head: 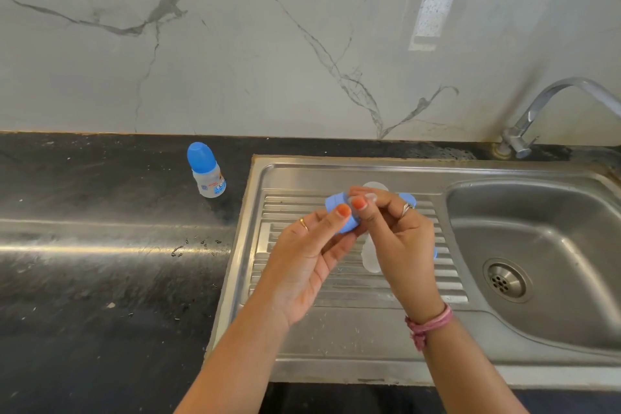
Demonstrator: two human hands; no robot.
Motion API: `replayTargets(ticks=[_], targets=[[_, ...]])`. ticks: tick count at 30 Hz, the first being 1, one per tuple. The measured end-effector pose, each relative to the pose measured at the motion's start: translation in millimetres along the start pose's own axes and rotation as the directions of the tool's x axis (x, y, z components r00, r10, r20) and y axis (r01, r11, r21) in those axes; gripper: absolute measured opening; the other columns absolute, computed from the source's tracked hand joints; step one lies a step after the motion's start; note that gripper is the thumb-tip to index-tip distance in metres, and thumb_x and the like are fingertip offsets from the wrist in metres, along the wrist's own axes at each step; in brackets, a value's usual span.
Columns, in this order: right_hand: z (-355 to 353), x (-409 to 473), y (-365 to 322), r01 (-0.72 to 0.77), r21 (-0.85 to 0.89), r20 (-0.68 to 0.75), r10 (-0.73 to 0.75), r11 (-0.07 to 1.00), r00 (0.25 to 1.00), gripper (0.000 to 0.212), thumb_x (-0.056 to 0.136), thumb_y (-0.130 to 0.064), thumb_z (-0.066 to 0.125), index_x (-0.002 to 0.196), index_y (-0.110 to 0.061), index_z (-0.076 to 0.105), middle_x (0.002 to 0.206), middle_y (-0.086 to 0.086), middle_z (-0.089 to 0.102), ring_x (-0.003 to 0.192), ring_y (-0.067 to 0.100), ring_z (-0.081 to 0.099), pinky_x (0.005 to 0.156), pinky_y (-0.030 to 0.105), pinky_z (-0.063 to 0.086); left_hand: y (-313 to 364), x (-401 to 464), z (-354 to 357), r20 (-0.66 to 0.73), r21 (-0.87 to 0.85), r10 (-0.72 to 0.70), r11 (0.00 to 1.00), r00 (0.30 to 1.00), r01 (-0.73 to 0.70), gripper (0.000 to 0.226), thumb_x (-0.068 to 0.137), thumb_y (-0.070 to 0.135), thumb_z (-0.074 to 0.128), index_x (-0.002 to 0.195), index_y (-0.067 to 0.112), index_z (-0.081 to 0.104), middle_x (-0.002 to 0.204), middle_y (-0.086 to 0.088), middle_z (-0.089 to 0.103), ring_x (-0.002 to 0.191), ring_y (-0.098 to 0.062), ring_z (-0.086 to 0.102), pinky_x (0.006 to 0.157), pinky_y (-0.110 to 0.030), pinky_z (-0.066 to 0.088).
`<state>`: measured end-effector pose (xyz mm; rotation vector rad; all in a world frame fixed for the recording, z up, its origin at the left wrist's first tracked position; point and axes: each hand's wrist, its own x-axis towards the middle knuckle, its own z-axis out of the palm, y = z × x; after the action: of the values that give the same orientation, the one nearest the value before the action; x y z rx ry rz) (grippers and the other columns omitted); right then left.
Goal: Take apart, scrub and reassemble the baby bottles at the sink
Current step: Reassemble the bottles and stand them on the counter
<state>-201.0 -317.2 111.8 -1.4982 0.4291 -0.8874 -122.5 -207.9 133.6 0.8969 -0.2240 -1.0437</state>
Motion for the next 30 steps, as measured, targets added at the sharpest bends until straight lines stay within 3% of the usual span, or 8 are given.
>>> replayTargets(ticks=[3, 7, 13, 16, 19, 23, 27, 30], targets=[[2.7, -0.3, -1.3, 0.067, -0.038, 0.056, -0.065, 0.997, 0.996, 0.022, 0.093, -0.030, 0.056, 0.106, -0.020, 0.070, 0.108, -0.007, 0.073, 0.099, 0.009, 0.069, 0.079, 0.018, 0.053, 0.0, -0.3, 3.4, -0.013, 0.007, 0.004, 1.000, 1.000, -0.004, 0.040, 0.081, 0.025, 0.073, 0.112, 0.001, 0.069, 0.115, -0.015, 0.069, 0.108, -0.024, 0.067, 0.079, -0.021, 0.055], [10.7, -3.2, -2.4, 0.115, -0.040, -0.038, -0.116, 0.993, 0.993, 0.029, 0.097, -0.025, 0.048, 0.100, -0.010, 0.072, 0.101, -0.001, 0.074, 0.094, 0.014, 0.070, 0.078, 0.022, 0.055, -5.9, 1.3, 10.3, -0.017, 0.086, 0.097, 0.992, 0.995, -0.095, 0.025, 0.080, 0.030, 0.069, 0.093, 0.011, 0.078, 0.106, -0.012, 0.073, 0.102, -0.018, 0.070, 0.078, -0.019, 0.055], [21.2, -3.7, -4.7, 0.044, 0.054, -0.160, -0.035, 0.998, 0.987, 0.036, 0.098, -0.028, 0.045, 0.087, -0.002, 0.068, 0.098, 0.005, 0.074, 0.096, 0.022, 0.070, 0.084, 0.043, 0.056, -15.1, 3.3, 16.3, -0.041, 0.191, 0.210, 0.961, 0.977, -0.198, 0.022, 0.087, 0.030, 0.059, 0.084, 0.024, 0.080, 0.094, -0.003, 0.076, 0.093, -0.012, 0.071, 0.075, -0.017, 0.054], [26.1, -3.5, -4.6, 0.022, 0.051, -0.170, -0.013, 0.998, 0.985, 0.039, 0.098, -0.030, 0.047, 0.083, 0.000, 0.066, 0.099, 0.002, 0.075, 0.097, 0.021, 0.069, 0.084, 0.043, 0.055, -15.8, 4.7, 16.4, -0.056, 0.197, 0.211, 0.961, 0.976, -0.196, 0.021, 0.085, 0.032, 0.060, 0.087, 0.025, 0.079, 0.094, -0.002, 0.076, 0.093, -0.012, 0.071, 0.075, -0.016, 0.054], [17.2, 2.9, -7.0, -0.081, 0.158, -0.027, 0.087, 0.984, 0.996, 0.042, 0.091, -0.040, 0.055, 0.085, 0.000, 0.068, 0.107, 0.003, 0.073, 0.099, 0.024, 0.069, 0.083, 0.036, 0.056, -9.4, 6.3, 11.3, -0.067, 0.097, 0.142, 0.986, 0.988, -0.135, 0.027, 0.078, 0.035, 0.065, 0.091, 0.016, 0.079, 0.100, -0.011, 0.074, 0.094, -0.018, 0.072, 0.075, -0.018, 0.055], [-5.8, 9.6, -10.4, -0.237, 0.252, 0.316, 0.151, 0.938, 0.937, 0.042, 0.087, -0.040, 0.056, 0.116, -0.011, 0.065, 0.129, 0.001, 0.064, 0.117, 0.022, 0.062, 0.090, 0.029, 0.052, 7.7, 4.0, -2.7, -0.037, 0.020, -0.017, 1.000, 0.999, 0.018, 0.028, 0.079, 0.036, 0.070, 0.097, 0.016, 0.078, 0.098, -0.013, 0.074, 0.082, -0.016, 0.072, 0.067, -0.018, 0.056], [-5.4, 3.8, -7.2, -0.162, 0.166, 0.282, 0.110, 0.973, 0.953, 0.028, 0.090, -0.028, 0.060, 0.114, -0.018, 0.068, 0.127, 0.000, 0.066, 0.116, 0.019, 0.063, 0.090, 0.023, 0.051, 14.6, 1.1, -3.3, 0.035, 0.078, -0.134, 0.988, 0.990, 0.131, 0.037, 0.082, 0.040, 0.068, 0.106, 0.012, 0.074, 0.103, -0.017, 0.072, 0.090, -0.022, 0.072, 0.069, -0.020, 0.057], [-0.3, 0.1, -8.1, -0.139, 0.128, 0.195, 0.113, 0.982, 0.974, 0.021, 0.087, -0.027, 0.063, 0.103, -0.021, 0.075, 0.113, 0.001, 0.072, 0.105, 0.016, 0.068, 0.083, 0.020, 0.052, 8.3, 0.1, 0.8, 0.123, 0.126, -0.086, 0.989, 0.989, 0.070, 0.039, 0.085, 0.041, 0.065, 0.118, 0.021, 0.070, 0.122, -0.008, 0.068, 0.113, -0.020, 0.065, 0.084, -0.022, 0.054]])
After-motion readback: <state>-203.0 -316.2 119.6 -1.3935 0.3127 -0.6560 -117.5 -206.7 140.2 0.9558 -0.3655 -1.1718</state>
